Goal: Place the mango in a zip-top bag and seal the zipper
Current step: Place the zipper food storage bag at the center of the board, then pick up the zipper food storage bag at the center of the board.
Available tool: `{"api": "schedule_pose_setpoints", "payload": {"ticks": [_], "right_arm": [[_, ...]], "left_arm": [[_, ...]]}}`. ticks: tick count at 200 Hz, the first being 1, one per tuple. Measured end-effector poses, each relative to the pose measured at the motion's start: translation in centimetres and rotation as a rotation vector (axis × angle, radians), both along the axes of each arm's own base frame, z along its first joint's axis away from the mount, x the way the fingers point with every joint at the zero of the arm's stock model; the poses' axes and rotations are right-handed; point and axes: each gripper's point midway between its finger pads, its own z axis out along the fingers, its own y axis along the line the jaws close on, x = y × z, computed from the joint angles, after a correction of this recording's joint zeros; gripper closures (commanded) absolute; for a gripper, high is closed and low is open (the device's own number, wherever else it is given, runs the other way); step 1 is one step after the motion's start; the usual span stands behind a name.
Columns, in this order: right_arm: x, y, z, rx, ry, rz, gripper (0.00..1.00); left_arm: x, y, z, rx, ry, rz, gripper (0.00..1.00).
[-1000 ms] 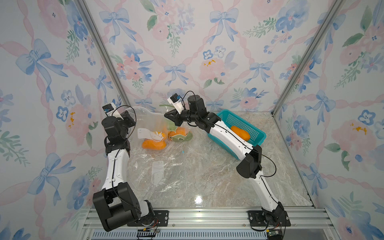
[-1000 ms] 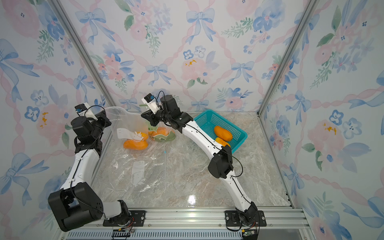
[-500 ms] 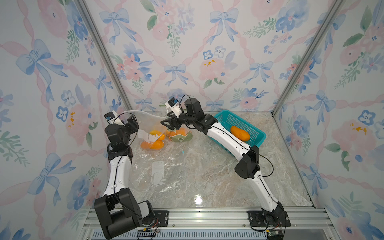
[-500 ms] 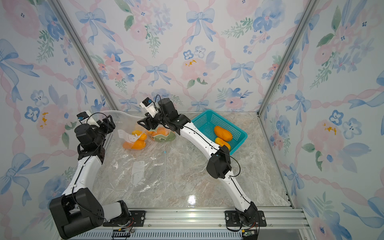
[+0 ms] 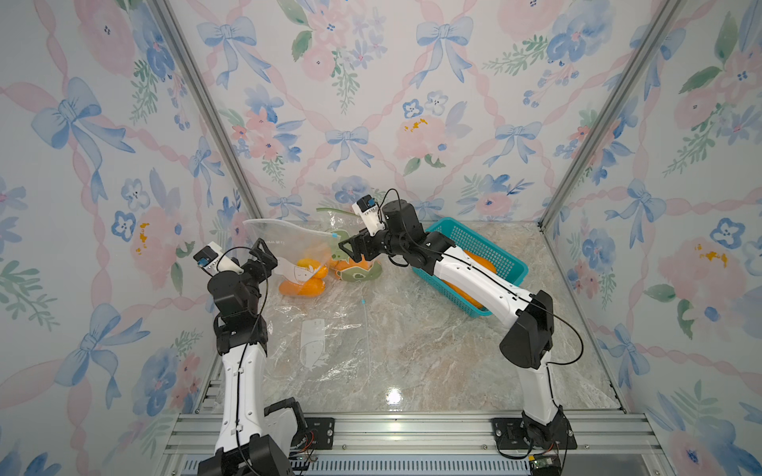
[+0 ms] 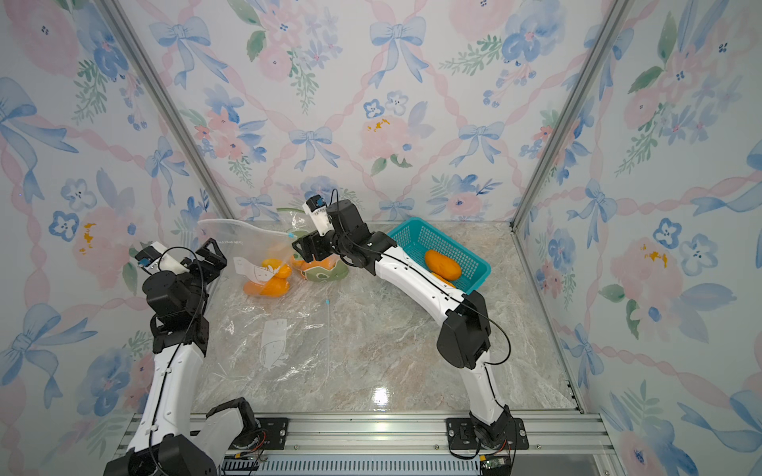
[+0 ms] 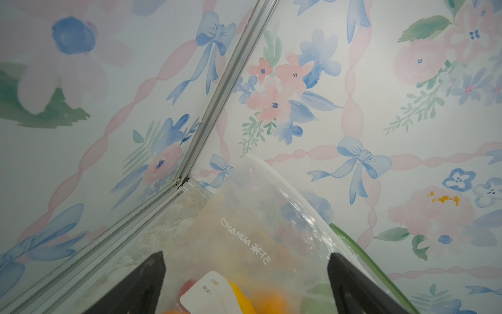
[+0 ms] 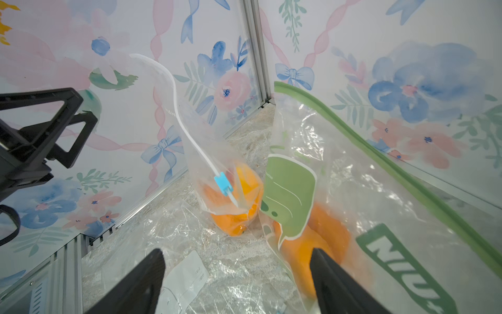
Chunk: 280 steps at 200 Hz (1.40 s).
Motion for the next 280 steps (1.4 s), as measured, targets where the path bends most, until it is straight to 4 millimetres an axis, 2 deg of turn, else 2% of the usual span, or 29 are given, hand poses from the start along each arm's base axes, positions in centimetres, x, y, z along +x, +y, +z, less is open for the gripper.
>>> {"api": "schedule_pose_setpoints", "payload": {"ticks": [25,48,59,81,100,124,144,179,211,240,280], "right_arm": [[-1.3,-3.6,0.4,0.014,0.031,-0.101,0.09],[-1.8,-6.8,-1.2,-0.01,0.071,-0.194,0.0],[-1.7,-8.3,-2.4,-0.026,0.095,-0.245,0.01],[-1.0,-11.5,-4.8,-0.07,0.132,-0.342,0.01],[-0.7,-14.3,-5.9,-0.1,0.145,-0.424,0.01],[-0.6,-17.8,-5.7,-0.113,0.131,-0.529,0.01],[-0.8,-20.6,-5.1,-0.111,0.111,-0.612,0.01],[-0.7,-24.6,-4.2,-0.097,0.085,-0.727,0.01],[-0.7,-26.1,-5.0,-0.111,0.087,-0.773,0.01],[-0.7,-26.2,-5.3,-0.115,0.092,-0.778,0.01],[-0.5,-26.1,-4.9,-0.097,0.08,-0.778,0.01]], "left_arm": [[-2.3,-2.2,-1.3,-0.07,0.038,-0.011,0.09],[-3.7,-6.0,-2.7,-0.104,0.079,-0.097,0.11],[-4.2,-8.0,-3.7,-0.121,0.107,-0.15,0.12],[-4.4,-12.2,-6.8,-0.136,0.219,-0.258,0.13],[-4.4,-16.6,-9.6,-0.11,0.334,-0.36,0.14],[-4.8,-21.3,-13.2,-0.041,0.476,-0.451,0.22],[-5.1,-23.9,-16.4,0.031,0.593,-0.488,0.27],[-6.0,-26.1,-21.7,0.138,0.773,-0.53,0.35],[-6.9,-27.9,-25.4,0.228,0.909,-0.583,0.4],[-7.0,-28.6,-27.0,0.271,0.966,-0.6,0.43],[-6.9,-28.4,-28.3,0.317,1.01,-0.583,0.49]]}}
